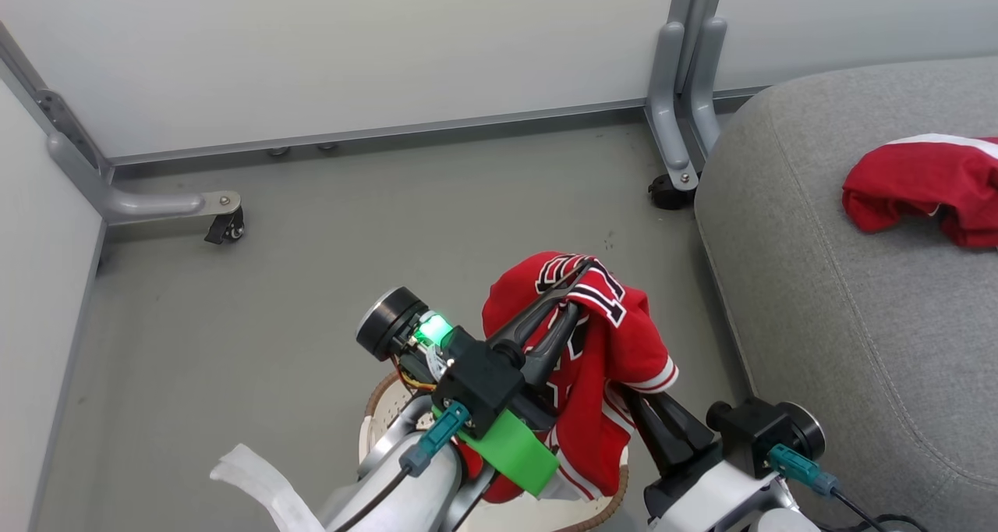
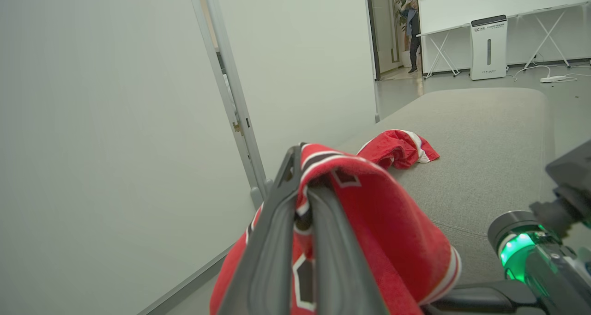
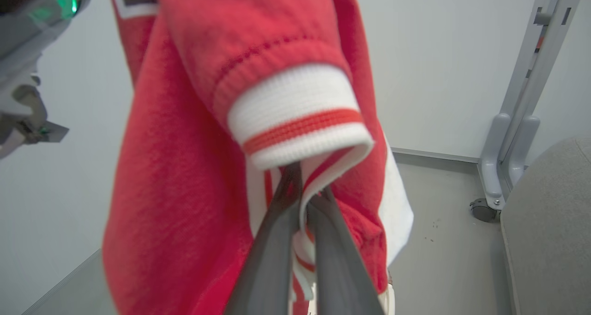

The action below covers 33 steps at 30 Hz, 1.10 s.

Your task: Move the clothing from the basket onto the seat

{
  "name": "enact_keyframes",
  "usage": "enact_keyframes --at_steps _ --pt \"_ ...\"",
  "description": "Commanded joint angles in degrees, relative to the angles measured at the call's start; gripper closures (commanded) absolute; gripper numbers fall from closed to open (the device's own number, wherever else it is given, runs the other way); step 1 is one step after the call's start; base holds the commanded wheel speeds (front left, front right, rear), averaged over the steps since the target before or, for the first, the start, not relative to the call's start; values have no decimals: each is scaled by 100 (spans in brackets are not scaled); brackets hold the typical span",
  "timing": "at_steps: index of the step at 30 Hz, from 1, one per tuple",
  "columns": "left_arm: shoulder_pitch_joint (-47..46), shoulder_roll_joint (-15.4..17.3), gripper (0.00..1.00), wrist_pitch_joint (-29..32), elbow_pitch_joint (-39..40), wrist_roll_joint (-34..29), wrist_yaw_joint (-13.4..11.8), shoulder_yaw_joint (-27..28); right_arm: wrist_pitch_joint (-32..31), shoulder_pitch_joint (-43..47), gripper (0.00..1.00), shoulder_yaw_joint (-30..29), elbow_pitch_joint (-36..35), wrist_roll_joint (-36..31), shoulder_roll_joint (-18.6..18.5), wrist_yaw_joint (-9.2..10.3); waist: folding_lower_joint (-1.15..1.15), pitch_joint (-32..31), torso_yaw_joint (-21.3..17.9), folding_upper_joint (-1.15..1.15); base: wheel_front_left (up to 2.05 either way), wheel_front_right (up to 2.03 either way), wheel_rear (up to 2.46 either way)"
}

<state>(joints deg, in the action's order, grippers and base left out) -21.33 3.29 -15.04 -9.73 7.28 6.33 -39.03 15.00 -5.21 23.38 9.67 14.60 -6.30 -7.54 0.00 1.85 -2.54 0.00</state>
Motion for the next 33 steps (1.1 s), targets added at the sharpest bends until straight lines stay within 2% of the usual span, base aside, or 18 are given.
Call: enact_keyframes --at_steps 1,2,3,4,5,25,33 --pt "-92 43 100 -20 -24 10 11 22 28 46 100 -18 -16 30 -8 10 0 9 3 0 0 0 0" --pt "-91 44 100 -20 -31 8 11 26 28 48 100 -22 -20 33 -12 10 0 14 7 0 0 0 0" --pt "-91 43 78 -20 -39 6 5 33 28 49 100 -27 -25 42 -17 10 0 20 11 0 0 0 0" --pt "-91 43 3 -20 -49 -1 -10 41 27 49 100 -31 -28 42 -21 10 0 25 15 0 0 0 0" --pt "-91 56 0 -20 -77 -24 -32 49 27 50 100 -35 -32 44 -24 10 0 31 20 0 0 0 0" --pt "-90 84 0 -19 -323 102 -10 79 28 -8 100 -139 -87 35 -33 11 0 98 30 0 0 0 0" --pt "41 150 0 -19 -384 174 1 77 28 -63 100 -311 -194 -25 -8 11 0 114 -92 0 0 0 0"
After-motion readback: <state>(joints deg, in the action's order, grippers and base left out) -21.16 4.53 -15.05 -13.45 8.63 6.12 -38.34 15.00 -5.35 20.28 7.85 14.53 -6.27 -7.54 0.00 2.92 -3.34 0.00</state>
